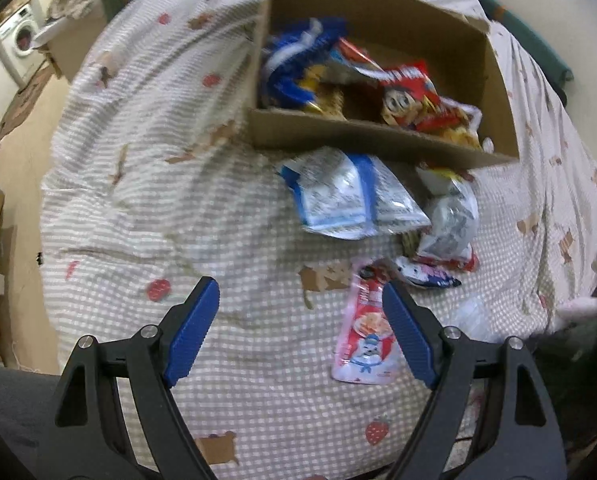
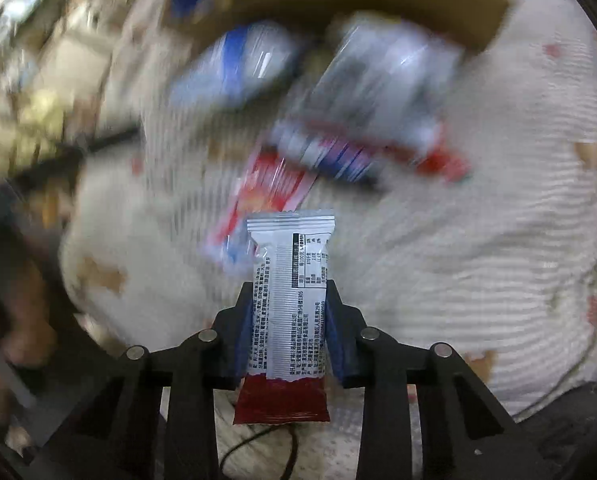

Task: Organize snacks
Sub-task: 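Grasp the white-red bar with the right tool while the left tool grasps the pink crab stick pack, then lift the pink pack and white-red bar and carry both over the box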

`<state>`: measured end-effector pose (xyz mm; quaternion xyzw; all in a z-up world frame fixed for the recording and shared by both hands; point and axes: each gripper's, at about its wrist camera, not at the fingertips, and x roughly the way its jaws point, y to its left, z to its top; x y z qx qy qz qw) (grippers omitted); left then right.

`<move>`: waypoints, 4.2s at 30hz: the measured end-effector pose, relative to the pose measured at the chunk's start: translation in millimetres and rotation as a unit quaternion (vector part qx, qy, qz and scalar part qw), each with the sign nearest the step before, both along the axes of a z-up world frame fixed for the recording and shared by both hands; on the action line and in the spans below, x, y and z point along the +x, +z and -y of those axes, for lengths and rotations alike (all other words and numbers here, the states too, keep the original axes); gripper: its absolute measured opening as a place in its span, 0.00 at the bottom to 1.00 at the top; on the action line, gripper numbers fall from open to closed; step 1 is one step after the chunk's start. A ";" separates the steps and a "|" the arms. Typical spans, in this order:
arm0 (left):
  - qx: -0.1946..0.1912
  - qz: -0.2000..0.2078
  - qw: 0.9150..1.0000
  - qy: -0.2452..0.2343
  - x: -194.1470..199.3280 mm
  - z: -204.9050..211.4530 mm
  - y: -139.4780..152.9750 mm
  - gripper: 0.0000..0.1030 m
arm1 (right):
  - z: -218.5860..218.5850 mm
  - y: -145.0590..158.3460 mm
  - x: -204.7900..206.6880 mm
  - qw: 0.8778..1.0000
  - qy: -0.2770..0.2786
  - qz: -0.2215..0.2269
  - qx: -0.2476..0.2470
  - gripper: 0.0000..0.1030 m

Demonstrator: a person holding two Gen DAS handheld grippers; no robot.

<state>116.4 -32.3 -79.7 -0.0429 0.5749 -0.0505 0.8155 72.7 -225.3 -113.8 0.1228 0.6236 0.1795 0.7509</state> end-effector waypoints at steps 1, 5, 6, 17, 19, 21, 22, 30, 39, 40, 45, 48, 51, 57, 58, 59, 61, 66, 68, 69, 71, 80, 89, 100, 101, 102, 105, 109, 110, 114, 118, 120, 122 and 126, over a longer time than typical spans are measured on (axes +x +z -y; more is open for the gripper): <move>-0.001 -0.007 1.000 -0.010 0.2 6.4 -3.8 0.79 | 14.4 6.7 2.6 0.999 -0.034 0.015 0.011 0.32; 0.001 -0.054 0.996 -0.068 0.4 44.2 -31.4 0.86 | 63.6 15.9 12.4 0.988 -0.143 0.031 0.050 0.32; 0.005 -0.068 0.994 -0.080 0.4 53.8 -39.9 0.86 | 70.8 14.7 13.6 0.985 -0.158 0.027 0.056 0.32; 0.076 -0.101 0.983 -0.130 2.6 109.7 -95.0 0.86 | 68.6 3.9 11.1 0.984 -0.164 0.013 0.070 0.32; 0.070 -0.103 0.984 -0.128 1.9 110.3 -96.5 0.86 | 66.6 4.4 13.9 0.984 -0.163 0.010 0.072 0.32; 0.065 -0.105 0.984 -0.126 5.1 105.7 -95.6 0.77 | 62.1 4.5 17.8 0.985 -0.160 0.009 0.071 0.32; 0.062 -0.105 0.985 -0.124 6.2 100.6 -95.1 0.71 | 60.4 4.3 18.8 0.985 -0.158 0.009 0.071 0.32; 0.037 -0.109 0.986 -0.121 6.6 85.4 -79.0 0.52 | 57.6 4.4 21.1 0.986 -0.152 0.010 0.068 0.32; 0.035 -0.087 0.990 -0.104 -5.6 59.2 -41.3 0.53 | 63.3 6.2 17.2 0.985 -0.154 0.014 0.070 0.32; 0.034 -0.084 0.991 -0.101 -8.5 57.0 -36.4 0.53 | 63.4 6.8 16.9 0.985 -0.154 0.015 0.070 0.32; 0.022 -0.053 0.994 -0.088 -15.7 38.7 -6.1 0.53 | 66.8 11.8 14.3 0.985 -0.154 0.025 0.079 0.32; 0.023 -0.044 0.995 -0.085 -17.7 29.9 0.8 0.50 | 70.1 15.1 13.5 0.983 -0.158 0.032 0.086 0.32; 0.029 -0.061 0.994 -0.083 -23.2 32.9 -8.1 0.39 | 74.6 16.5 11.1 0.983 -0.161 0.035 0.086 0.32; 0.029 -0.066 0.994 -0.084 -33.3 27.8 -14.9 0.10 | 81.9 17.5 8.2 0.980 -0.172 0.035 0.090 0.32; 0.023 -0.065 0.994 -0.082 -34.2 26.2 -13.9 0.10 | 82.6 17.9 7.9 0.980 -0.173 0.035 0.089 0.32; 0.012 -0.064 0.995 -0.077 -35.5 27.9 -14.3 0.11 | 84.0 17.8 7.5 0.980 -0.175 0.035 0.090 0.32; 0.001 -0.061 0.996 -0.065 -39.6 19.5 -10.6 0.13 | 83.1 17.7 7.8 0.980 -0.176 0.033 0.093 0.32; -0.024 -0.066 0.997 -0.024 -28.5 3.7 -17.1 0.52 | 75.9 16.6 9.9 0.981 -0.168 0.028 0.088 0.32; -0.005 -0.060 0.998 -0.027 -25.1 4.7 -16.4 0.52 | 76.2 15.6 10.5 0.981 -0.169 0.026 0.087 0.32; 0.015 -0.056 0.998 -0.028 -23.1 6.8 -16.7 0.52 | 76.9 15.5 10.6 0.981 -0.171 0.026 0.088 0.32; 0.051 -0.066 0.996 -0.020 -17.7 7.0 -24.5 0.52 | 77.7 15.2 10.5 0.981 -0.173 0.025 0.090 0.32; 0.079 -0.131 0.988 -0.014 -5.9 18.6 -71.1 0.59 | 67.2 10.7 15.2 0.984 -0.159 0.017 0.083 0.32; 0.060 -0.123 0.991 0.000 -11.4 -9.1 -65.1 0.52 | 70.8 10.6 12.6 0.983 -0.164 0.017 0.083 0.32; 0.055 -0.033 0.998 0.014 -27.2 -54.3 9.8 0.52 | 68.8 19.9 11.2 0.983 -0.157 0.034 0.091 0.32; 0.056 -0.025 0.998 0.015 -27.7 -54.6 17.2 0.52 | 69.7 21.8 10.5 0.983 -0.157 0.039 0.092 0.32; 0.055 -0.013 0.998 0.017 -28.3 -57.3 25.6 0.52 | 70.5 24.0 9.9 0.982 -0.157 0.044 0.093 0.32; 0.050 0.025 0.998 0.023 -23.7 -61.6 48.9 0.52 | 70.6 34.3 10.1 0.981 -0.154 0.065 0.098 0.32; 0.036 0.059 0.997 0.033 -2.4 -37.2 70.2 0.52 | 69.0 53.1 17.0 0.980 -0.142 0.105 0.097 0.32; 0.032 0.068 0.997 0.032 5.6 -38.1 78.1 0.52 | 68.6 58.8 20.2 0.979 -0.138 0.116 0.095 0.32; 0.020 0.094 0.995 0.026 31.0 -38.0 89.8 0.52 | 69.1 77.9 35.1 0.975 -0.127 0.158 0.094 0.32; 0.025 0.119 0.993 0.008 49.0 -26.2 101.0 0.52 | 72.3 89.8 53.5 0.971 -0.122 0.186 0.092 0.32; 0.027 0.126 0.992 0.000 59.5 -19.8 103.2 0.52 | 75.5 93.5 64.5 0.968 -0.123 0.197 0.092 0.32; 0.026 0.128 0.991 -0.005 70.7 -13.6 102.7 0.52 | 78.9 94.8 73.5 0.967 -0.125 0.202 0.092 0.32; 0.028 0.134 0.990 -0.015 88.4 -1.3 100.0 0.52 | 82.0 91.4 90.5 0.968 -0.127 0.202 0.083 0.32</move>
